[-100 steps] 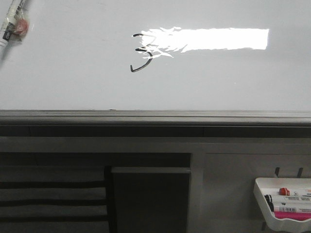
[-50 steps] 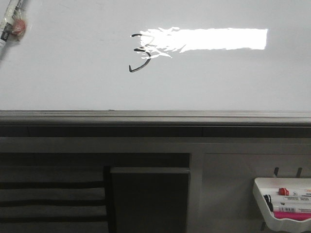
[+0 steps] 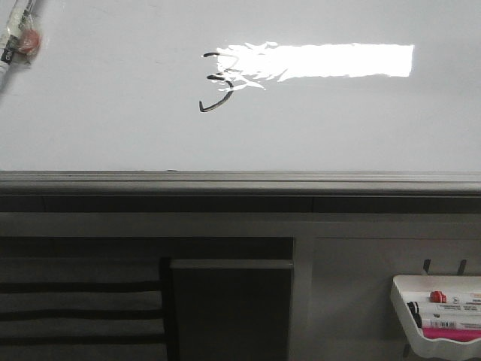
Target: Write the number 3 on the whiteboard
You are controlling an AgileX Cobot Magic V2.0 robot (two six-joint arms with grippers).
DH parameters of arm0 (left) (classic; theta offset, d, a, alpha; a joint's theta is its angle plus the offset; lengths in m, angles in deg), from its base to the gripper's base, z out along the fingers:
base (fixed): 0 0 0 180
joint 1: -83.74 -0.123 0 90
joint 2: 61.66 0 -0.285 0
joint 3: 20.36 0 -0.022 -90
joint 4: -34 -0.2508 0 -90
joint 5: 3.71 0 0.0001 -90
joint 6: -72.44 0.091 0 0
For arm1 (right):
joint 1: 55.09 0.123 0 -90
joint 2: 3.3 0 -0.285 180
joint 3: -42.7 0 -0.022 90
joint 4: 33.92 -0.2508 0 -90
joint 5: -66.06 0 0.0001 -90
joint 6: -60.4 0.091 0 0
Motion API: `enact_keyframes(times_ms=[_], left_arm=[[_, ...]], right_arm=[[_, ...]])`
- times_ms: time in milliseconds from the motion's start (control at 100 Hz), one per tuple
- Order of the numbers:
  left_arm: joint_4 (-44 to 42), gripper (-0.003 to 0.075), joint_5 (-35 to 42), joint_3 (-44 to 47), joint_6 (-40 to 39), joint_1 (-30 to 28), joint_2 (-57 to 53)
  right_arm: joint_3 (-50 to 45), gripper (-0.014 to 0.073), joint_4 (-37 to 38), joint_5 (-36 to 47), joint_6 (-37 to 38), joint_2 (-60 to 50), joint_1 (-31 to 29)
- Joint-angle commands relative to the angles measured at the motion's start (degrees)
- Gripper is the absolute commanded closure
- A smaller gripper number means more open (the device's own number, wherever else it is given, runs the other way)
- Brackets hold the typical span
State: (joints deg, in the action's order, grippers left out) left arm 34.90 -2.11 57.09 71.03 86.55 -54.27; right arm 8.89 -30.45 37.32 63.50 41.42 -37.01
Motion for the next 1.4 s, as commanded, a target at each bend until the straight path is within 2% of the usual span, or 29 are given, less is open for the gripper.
enact_keyframes(times_ms=[0, 130, 300, 490, 650, 720, 760, 860, 1390], left_arm=[[0.0, 0.0739, 4.13, 0.17, -0.59, -0.09, -1.64], [0.0, 0.0739, 4.13, 0.17, -0.59, -0.09, -1.64], [0.0, 0.0739, 4.13, 0.17, -0.59, -0.09, -1.64], [0.0, 0.0739, 4.13, 0.17, -0.59, -0.09, -1.64], [0.0, 0.0739, 4.13, 0.17, -0.59, -0.09, -1.64], [0.0, 0.0739, 4.13, 0.17, -0.59, -0.09, -1.64], [0.0, 0.0739, 4.13, 0.17, -0.59, -0.09, -1.64], [0.0, 0.0739, 4.13, 0.17, -0.59, -0.09, -1.64], [0.0, 0.0739, 4.13, 0.17, -0.59, -0.09, -1.64]], right_arm=[[0.9, 0.067, 0.77, 4.84, -0.1, -0.96, -0.49], [-4.76, 0.067, 0.88, 11.66, -0.1, -6.3, -4.91], [-20.55, 0.067, -1.18, 23.58, -0.1, -18.74, -13.97], [-36.64, 0.067, -1.88, 31.66, -0.1, -30.46, -14.83], [-44.08, 0.067, -2.65, 35.5, -0.1, -34.11, -14.83], [-45.81, 0.067, -4.57, 36.85, -0.1, -34.22, -14.83], [-45.68, 0.067, -5.63, 34.91, -0.1, -34.9, -14.83], [-45.68, 0.067, -5.63, 33.4, -0.1, -38.92, -14.86], [-45.68, 0.067, -5.63, 33.63, -0.1, -38.7, -14.97]])
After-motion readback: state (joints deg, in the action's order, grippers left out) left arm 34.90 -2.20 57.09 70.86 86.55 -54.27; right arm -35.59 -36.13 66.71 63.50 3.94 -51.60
